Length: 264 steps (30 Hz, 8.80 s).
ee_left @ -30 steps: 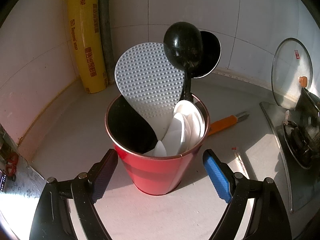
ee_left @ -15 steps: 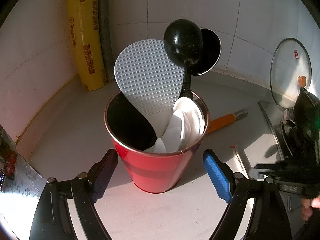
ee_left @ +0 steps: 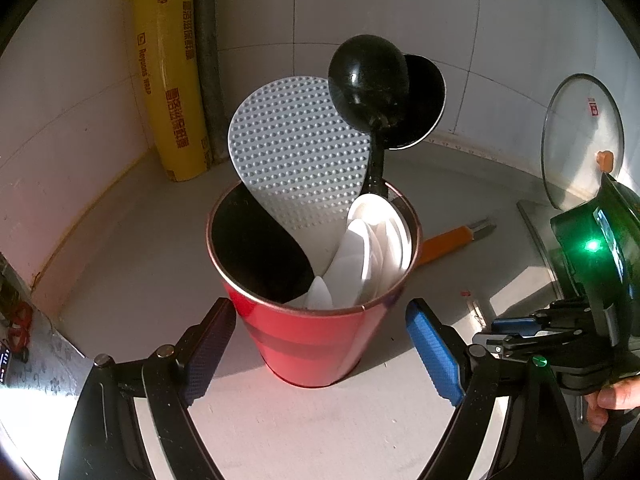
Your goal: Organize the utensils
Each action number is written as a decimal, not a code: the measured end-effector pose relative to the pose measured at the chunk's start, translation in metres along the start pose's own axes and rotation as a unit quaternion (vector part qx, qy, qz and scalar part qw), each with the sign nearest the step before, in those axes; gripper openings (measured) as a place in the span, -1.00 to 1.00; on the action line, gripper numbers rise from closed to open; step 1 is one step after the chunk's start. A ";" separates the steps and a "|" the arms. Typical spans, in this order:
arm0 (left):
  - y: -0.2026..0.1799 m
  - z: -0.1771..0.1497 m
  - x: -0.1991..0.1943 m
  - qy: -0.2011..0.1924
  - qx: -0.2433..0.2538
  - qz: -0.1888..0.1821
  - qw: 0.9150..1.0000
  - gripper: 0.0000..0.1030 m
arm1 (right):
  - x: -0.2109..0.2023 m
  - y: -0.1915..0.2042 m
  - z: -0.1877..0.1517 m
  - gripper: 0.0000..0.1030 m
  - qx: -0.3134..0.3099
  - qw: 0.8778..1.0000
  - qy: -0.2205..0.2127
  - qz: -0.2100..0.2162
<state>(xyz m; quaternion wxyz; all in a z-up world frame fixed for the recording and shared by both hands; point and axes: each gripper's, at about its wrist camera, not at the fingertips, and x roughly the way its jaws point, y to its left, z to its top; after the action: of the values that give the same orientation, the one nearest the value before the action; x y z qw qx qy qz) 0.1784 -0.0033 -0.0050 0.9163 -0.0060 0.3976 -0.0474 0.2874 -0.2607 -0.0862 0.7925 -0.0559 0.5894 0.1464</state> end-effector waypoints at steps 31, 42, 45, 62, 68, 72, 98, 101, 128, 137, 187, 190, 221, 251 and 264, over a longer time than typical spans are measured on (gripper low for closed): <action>0.008 0.007 0.011 0.008 -0.012 0.000 1.000 0.70 | -0.014 0.033 0.000 -0.78 -0.024 0.999 -0.027 0.020; 0.006 0.003 0.008 0.002 -0.008 -0.001 1.000 0.70 | -0.099 0.025 -0.027 -0.78 -0.019 0.986 -0.154 0.051; 0.006 0.003 0.007 0.001 -0.007 -0.001 1.000 0.70 | -0.127 0.023 -0.029 -0.78 -0.013 0.980 -0.193 0.055; 0.005 0.002 -0.002 -0.009 -0.003 -0.008 1.000 0.70 | -0.303 0.087 0.004 -0.81 -0.134 0.900 -0.407 0.085; 0.009 0.001 -0.005 -0.014 -0.008 -0.013 1.000 0.70 | -0.300 0.118 0.013 -0.81 -0.172 0.892 -0.407 0.098; 0.011 0.002 -0.005 -0.016 -0.015 -0.017 1.000 0.70 | -0.292 0.123 0.020 -0.81 -0.177 0.896 -0.393 0.107; 0.014 0.000 0.000 -0.002 -0.019 -0.019 1.000 0.70 | -0.001 0.058 0.035 -0.02 -0.239 0.970 0.017 0.041; 0.015 0.001 0.002 0.000 -0.024 -0.016 1.000 0.70 | 0.011 0.068 0.039 -0.02 -0.272 0.961 0.036 0.027; 0.025 0.000 0.007 0.000 -0.047 -0.031 0.998 0.70 | 0.020 0.070 0.049 -0.79 -0.208 0.977 0.052 0.001; 0.024 -0.002 0.005 -0.002 -0.037 -0.032 0.999 0.70 | -0.072 0.033 0.019 -0.79 -0.104 0.985 -0.114 0.070; 0.023 -0.001 0.003 -0.002 -0.017 -0.046 0.999 0.70 | -0.004 0.068 0.061 -0.37 -0.179 0.979 0.000 0.095; 0.021 0.000 0.003 -0.003 -0.015 -0.043 0.999 0.70 | 0.000 0.075 0.065 -0.11 -0.191 0.978 0.000 0.087; 0.019 -0.001 0.002 -0.014 -0.065 0.011 0.998 0.69 | 0.013 -0.067 0.094 -0.06 0.136 0.984 0.006 0.113; 0.042 0.004 0.011 0.003 -0.064 0.000 0.998 0.70 | 0.027 0.010 0.176 -0.51 0.111 0.993 0.028 -0.008; 0.044 -0.003 0.004 -0.020 -0.050 -0.007 0.999 0.67 | -0.100 0.030 0.063 -0.52 0.060 0.973 -0.215 0.059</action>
<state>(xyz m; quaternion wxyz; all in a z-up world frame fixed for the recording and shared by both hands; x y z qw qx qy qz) 0.1824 0.0398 -0.0126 0.9224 -0.0554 0.3808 -0.0341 0.3101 -0.2323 0.0301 0.8927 0.0596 0.4150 0.1653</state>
